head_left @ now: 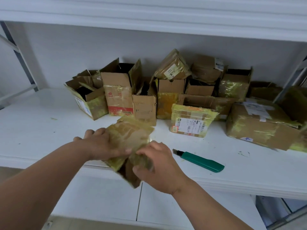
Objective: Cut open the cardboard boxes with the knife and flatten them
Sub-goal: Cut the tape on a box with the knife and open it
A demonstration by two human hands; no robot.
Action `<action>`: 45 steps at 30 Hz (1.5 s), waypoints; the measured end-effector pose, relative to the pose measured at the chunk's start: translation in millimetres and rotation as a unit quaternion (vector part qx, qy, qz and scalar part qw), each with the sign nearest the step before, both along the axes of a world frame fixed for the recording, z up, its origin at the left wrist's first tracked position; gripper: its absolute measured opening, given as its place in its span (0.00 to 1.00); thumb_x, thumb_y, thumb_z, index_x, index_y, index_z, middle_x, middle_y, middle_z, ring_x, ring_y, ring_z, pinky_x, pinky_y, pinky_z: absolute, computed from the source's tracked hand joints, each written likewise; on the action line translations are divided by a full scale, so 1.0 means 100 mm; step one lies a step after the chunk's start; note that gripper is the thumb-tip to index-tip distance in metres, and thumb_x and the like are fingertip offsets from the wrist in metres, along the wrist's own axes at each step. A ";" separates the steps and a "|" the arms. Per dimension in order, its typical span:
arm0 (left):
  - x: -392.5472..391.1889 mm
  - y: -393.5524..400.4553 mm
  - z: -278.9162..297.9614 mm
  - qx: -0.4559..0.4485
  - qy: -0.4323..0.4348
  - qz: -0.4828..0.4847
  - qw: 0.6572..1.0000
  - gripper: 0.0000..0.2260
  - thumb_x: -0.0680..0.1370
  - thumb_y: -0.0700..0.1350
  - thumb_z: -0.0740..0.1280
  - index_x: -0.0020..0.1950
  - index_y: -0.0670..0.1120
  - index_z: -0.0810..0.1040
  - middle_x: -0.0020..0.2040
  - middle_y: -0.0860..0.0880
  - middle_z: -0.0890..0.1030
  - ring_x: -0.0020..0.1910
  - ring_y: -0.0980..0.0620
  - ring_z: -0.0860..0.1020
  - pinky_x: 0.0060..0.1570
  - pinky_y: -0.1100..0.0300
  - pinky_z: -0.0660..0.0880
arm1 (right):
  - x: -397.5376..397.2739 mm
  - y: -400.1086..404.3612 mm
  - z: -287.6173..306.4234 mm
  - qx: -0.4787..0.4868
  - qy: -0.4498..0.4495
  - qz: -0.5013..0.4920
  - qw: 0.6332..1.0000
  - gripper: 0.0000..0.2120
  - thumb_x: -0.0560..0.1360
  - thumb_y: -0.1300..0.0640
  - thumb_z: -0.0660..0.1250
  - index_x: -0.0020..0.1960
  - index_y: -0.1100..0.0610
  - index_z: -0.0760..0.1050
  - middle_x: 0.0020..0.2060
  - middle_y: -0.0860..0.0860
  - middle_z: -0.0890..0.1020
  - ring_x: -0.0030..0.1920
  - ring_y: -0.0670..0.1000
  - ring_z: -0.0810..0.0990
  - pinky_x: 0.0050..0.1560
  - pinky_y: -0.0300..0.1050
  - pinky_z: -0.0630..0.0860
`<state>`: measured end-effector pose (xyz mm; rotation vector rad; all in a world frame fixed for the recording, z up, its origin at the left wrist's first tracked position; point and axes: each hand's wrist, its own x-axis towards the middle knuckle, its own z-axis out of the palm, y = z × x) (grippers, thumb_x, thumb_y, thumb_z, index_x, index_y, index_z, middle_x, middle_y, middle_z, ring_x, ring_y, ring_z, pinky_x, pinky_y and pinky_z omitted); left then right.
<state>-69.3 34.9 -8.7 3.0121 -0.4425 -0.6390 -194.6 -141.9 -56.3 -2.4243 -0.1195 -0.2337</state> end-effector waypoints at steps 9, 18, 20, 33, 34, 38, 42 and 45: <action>0.25 0.09 -0.06 -0.133 0.015 -0.117 0.984 0.72 0.40 0.85 0.59 0.80 0.53 0.55 0.80 0.54 0.51 0.77 0.53 0.55 0.74 0.57 0.57 | 0.15 -0.23 -0.21 0.132 0.050 -0.191 0.971 0.06 0.77 0.60 0.66 0.53 0.52 0.77 0.50 0.49 0.76 0.47 0.45 0.75 0.45 0.24 0.67; 0.26 0.06 -0.19 -0.100 -0.007 -0.146 0.984 0.72 0.39 0.84 0.59 0.79 0.55 0.52 0.77 0.57 0.50 0.76 0.49 0.50 0.75 0.53 0.55 | 0.48 -0.13 -0.15 0.367 0.245 -0.037 0.897 0.27 0.72 0.68 0.67 0.68 0.51 0.73 0.57 0.51 0.82 0.60 0.54 0.79 0.62 0.48 0.77; 0.31 0.09 -0.19 -0.095 -0.002 -0.163 0.982 0.67 0.45 0.80 0.66 0.80 0.56 0.50 0.78 0.57 0.49 0.77 0.52 0.51 0.74 0.58 0.53 | 0.54 -0.16 -0.17 0.454 0.247 -0.036 0.855 0.28 0.69 0.71 0.67 0.67 0.53 0.74 0.56 0.54 0.83 0.60 0.58 0.80 0.60 0.52 0.78; 0.64 0.29 -0.33 -0.193 -0.049 -0.043 0.979 0.21 0.82 0.38 0.59 0.73 0.53 0.70 0.75 0.53 0.66 0.69 0.52 0.68 0.63 0.63 0.63 | 0.54 -0.08 -0.16 0.327 0.224 -0.030 0.917 0.13 0.77 0.68 0.62 0.54 0.57 0.82 0.43 0.52 0.85 0.42 0.47 0.83 0.55 0.37 0.78; 0.63 0.26 -0.32 -0.206 -0.049 -0.024 0.977 0.17 0.83 0.44 0.58 0.72 0.52 0.71 0.73 0.52 0.69 0.67 0.52 0.70 0.62 0.61 0.63 | 0.60 -0.10 -0.21 0.262 0.189 -0.072 0.944 0.11 0.78 0.64 0.64 0.54 0.56 0.82 0.45 0.50 0.84 0.43 0.44 0.82 0.51 0.35 0.76; 0.56 0.13 -0.23 -0.171 -0.021 0.029 0.985 0.39 0.70 0.72 0.55 0.74 0.48 0.66 0.69 0.48 0.72 0.62 0.48 0.73 0.56 0.57 0.68 | 0.81 -0.15 -0.38 0.047 0.091 -0.159 0.982 0.12 0.77 0.51 0.65 0.59 0.50 0.80 0.56 0.49 0.80 0.58 0.50 0.76 0.59 0.46 0.74; 0.55 0.12 -0.22 -0.164 -0.009 0.025 0.986 0.47 0.62 0.76 0.55 0.74 0.49 0.63 0.68 0.49 0.72 0.63 0.48 0.73 0.55 0.57 0.69 | 1.03 -0.14 -0.40 0.009 0.068 -0.194 0.979 0.25 0.76 0.41 0.66 0.70 0.51 0.71 0.64 0.50 0.74 0.66 0.54 0.70 0.65 0.49 0.69; 0.59 0.18 -0.29 -0.159 0.012 0.001 0.987 0.50 0.58 0.81 0.56 0.73 0.53 0.64 0.66 0.54 0.73 0.59 0.53 0.73 0.55 0.59 0.68 | 1.24 -0.08 -0.36 0.099 0.032 -0.214 0.971 0.23 0.72 0.40 0.67 0.64 0.47 0.72 0.59 0.48 0.78 0.62 0.53 0.74 0.62 0.54 0.74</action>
